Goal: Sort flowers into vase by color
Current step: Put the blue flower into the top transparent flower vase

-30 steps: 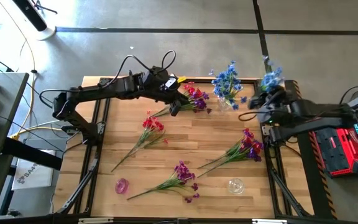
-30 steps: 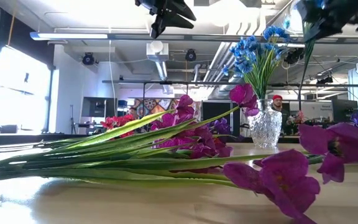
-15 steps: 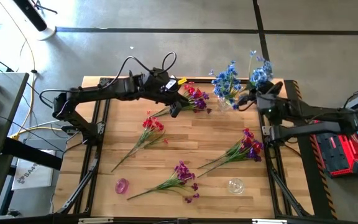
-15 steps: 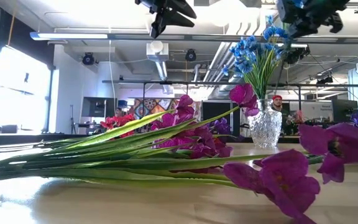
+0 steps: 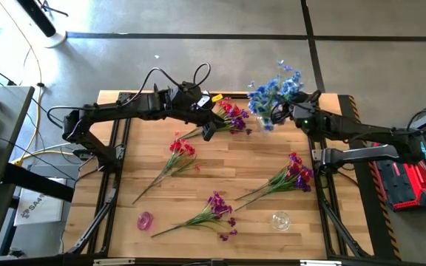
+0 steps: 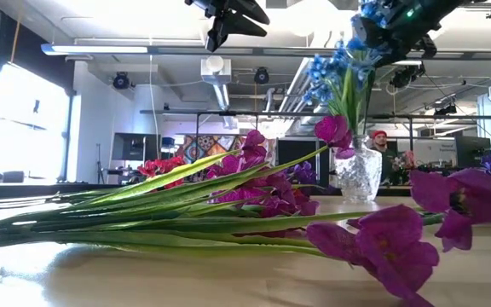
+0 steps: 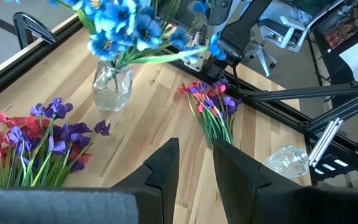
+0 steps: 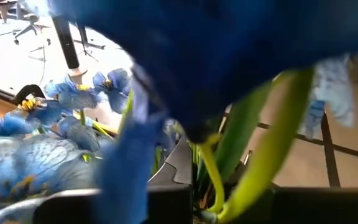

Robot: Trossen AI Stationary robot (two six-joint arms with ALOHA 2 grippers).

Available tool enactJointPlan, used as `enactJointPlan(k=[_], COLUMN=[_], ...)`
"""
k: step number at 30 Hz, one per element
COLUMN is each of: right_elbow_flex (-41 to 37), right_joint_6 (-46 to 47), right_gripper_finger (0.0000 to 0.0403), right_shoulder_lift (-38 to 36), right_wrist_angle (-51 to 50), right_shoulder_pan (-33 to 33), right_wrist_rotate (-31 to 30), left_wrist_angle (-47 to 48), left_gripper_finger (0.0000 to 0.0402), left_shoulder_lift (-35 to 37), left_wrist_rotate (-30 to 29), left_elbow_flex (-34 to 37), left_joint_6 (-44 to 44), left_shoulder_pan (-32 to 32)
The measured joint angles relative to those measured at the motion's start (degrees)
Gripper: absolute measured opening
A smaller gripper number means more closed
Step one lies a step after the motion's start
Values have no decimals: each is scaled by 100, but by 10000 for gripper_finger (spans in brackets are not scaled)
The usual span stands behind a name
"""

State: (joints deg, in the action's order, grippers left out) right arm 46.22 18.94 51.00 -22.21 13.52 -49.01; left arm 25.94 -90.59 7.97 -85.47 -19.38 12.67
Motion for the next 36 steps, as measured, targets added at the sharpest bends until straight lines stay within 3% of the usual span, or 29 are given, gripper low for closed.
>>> enactJointPlan(k=[10, 16, 21, 36], right_elbow_flex=[221, 389, 389, -221], right_joint_6=[-107, 155, 295, 555], right_gripper_finger=[0, 0, 0, 16], right_shoulder_lift=[-220, -401, -263, 180], right_wrist_angle=[-161, -320, -615, -315], right_shoulder_pan=[-2, -6, -4, -7], right_wrist_rotate=[75, 525, 557, 1156], left_wrist_angle=[134, 141, 138, 128], left_gripper_finger=[87, 87, 87, 87], left_shoulder_lift=[0, 0, 0, 0], left_wrist_rotate=[0, -19, -127, -133], left_elbow_flex=[2, 2, 2, 2], left_joint_6=[4, 153, 160, 162], left_shoulder_pan=[0, 4, 4, 7])
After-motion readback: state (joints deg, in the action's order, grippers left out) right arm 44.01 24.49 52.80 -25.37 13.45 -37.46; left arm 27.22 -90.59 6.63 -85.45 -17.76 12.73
